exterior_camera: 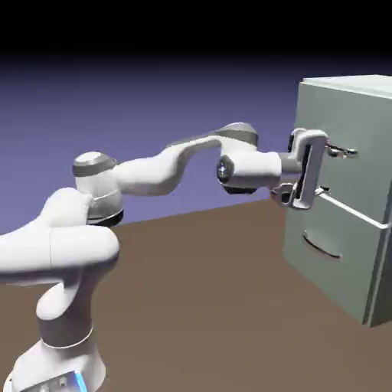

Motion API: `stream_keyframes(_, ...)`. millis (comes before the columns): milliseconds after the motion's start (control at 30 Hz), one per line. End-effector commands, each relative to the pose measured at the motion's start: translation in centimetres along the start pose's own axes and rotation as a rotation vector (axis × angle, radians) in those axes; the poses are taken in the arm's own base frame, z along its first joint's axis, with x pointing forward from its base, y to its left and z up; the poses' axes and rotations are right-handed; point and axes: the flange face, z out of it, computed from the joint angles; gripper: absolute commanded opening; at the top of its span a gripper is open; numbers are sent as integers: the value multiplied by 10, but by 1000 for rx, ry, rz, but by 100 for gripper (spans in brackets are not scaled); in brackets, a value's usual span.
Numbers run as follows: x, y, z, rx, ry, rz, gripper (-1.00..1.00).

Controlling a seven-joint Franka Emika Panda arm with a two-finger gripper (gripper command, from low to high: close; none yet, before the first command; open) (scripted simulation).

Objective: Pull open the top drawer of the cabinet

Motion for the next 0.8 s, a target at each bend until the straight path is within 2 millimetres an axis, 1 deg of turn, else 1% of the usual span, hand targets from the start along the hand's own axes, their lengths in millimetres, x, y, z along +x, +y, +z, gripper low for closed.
stream_keyframes(0, 0, 0, 0, 0, 0, 0, 100)
stream_keyframes(167, 0, 0, 48, 0, 0, 0, 100)
stream_keyframes(200, 0, 0, 50, 0, 0, 0, 100)
stream_keyframes(233, 0, 0, 50, 0, 0, 0, -100)
stream_keyframes(267, 0, 0, 50, 0, 0, 0, -100)
stream_keyframes(400, 0, 0, 12, 0, 0, 0, -100)
stream_keyframes(567, 0, 0, -40, 0, 0, 0, -100)
stream_keyframes(767, 0, 0, -108, 0, 0, 0, -100)
